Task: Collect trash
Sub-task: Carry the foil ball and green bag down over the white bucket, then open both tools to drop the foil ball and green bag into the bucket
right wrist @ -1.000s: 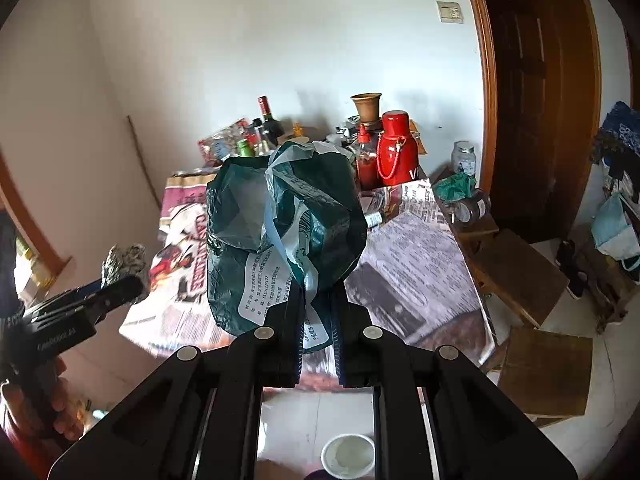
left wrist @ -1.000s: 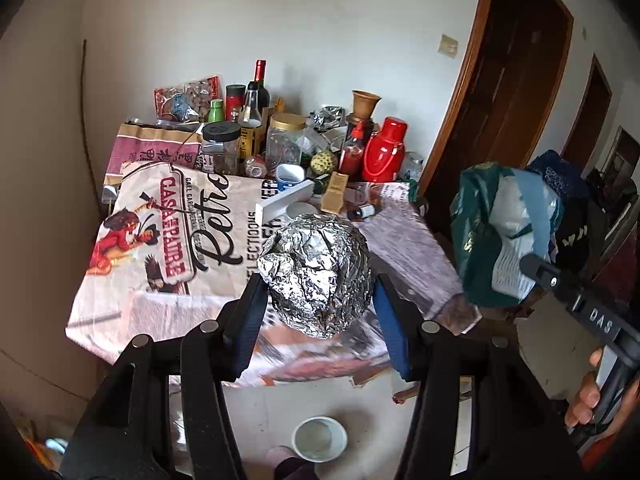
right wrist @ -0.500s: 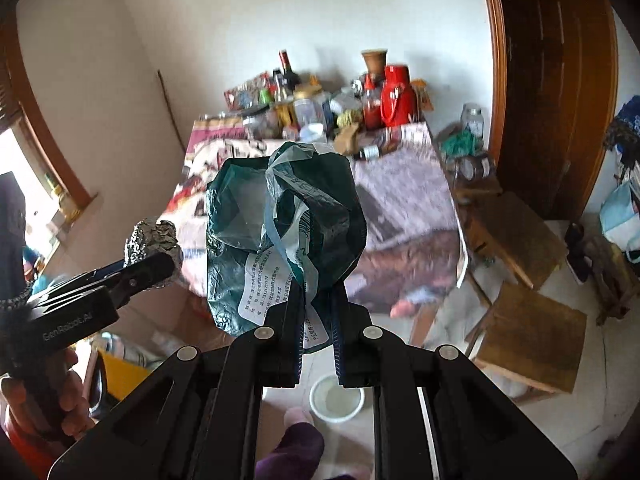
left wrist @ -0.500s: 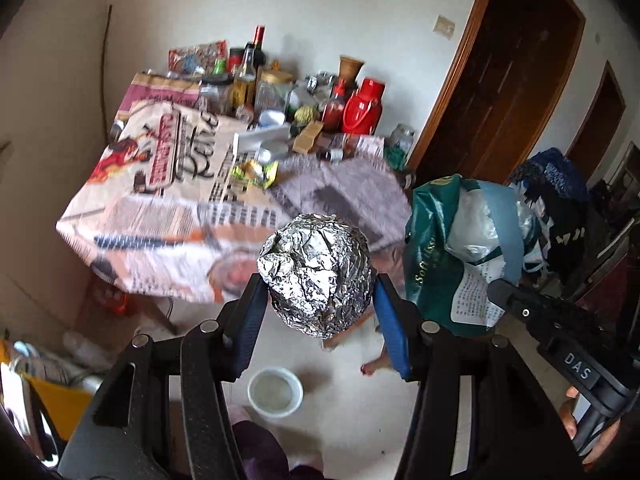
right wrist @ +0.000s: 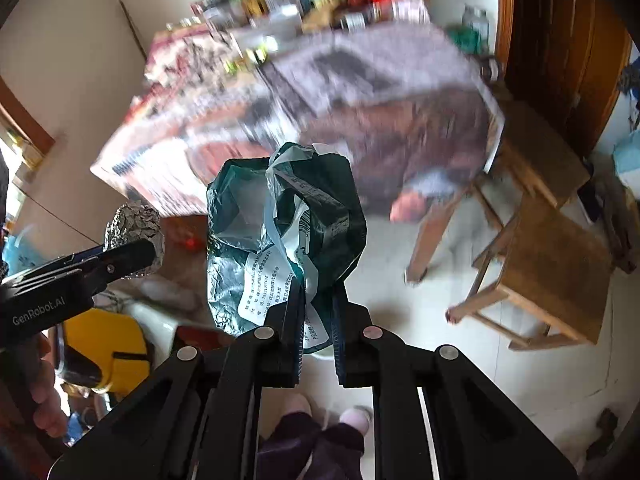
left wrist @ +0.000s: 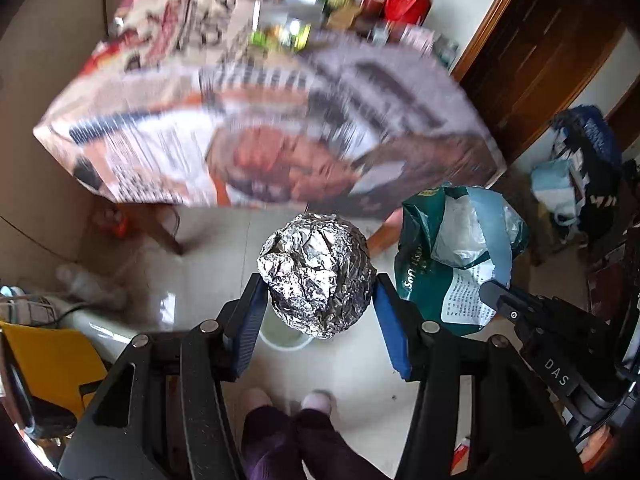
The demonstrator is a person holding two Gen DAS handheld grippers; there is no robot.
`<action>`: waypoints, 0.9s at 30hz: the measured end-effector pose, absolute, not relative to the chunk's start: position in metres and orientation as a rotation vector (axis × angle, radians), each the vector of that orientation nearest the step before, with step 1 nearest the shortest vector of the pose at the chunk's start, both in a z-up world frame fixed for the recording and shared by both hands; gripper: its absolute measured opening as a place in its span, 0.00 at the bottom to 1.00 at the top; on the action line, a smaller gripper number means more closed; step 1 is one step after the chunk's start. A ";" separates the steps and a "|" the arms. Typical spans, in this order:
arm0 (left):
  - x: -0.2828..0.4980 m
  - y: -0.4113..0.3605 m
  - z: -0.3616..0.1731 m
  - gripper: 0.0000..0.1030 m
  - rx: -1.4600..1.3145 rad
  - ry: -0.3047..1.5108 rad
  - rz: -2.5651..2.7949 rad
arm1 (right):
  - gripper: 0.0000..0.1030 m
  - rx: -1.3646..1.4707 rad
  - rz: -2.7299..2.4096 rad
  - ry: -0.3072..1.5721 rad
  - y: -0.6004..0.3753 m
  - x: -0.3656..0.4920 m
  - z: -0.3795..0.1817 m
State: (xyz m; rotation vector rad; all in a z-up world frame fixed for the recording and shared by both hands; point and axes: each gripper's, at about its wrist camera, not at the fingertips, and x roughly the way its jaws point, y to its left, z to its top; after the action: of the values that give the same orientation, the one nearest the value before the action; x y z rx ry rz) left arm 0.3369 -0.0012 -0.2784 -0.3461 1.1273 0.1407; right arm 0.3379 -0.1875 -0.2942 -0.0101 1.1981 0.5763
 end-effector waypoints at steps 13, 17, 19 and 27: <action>0.369 0.026 -0.518 0.52 -0.315 1.335 0.131 | 0.11 -0.118 0.531 1.402 -0.147 0.336 -0.518; 0.363 0.038 -0.585 0.52 -0.357 1.386 0.135 | 0.11 -0.127 0.523 1.448 -0.136 0.336 -0.579; 0.360 0.042 -0.619 0.52 -0.376 1.415 0.138 | 0.11 -0.131 0.522 1.481 -0.131 0.335 -0.609; 0.352 0.049 -0.693 0.52 -0.409 1.480 0.128 | 0.30 -0.076 0.527 1.602 -0.123 0.334 -0.673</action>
State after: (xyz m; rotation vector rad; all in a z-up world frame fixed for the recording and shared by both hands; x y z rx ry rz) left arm 0.3523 0.0486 -0.6931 -0.4087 1.4800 0.1283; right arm 0.3337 -0.1230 -0.6730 -0.0756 1.6016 0.5274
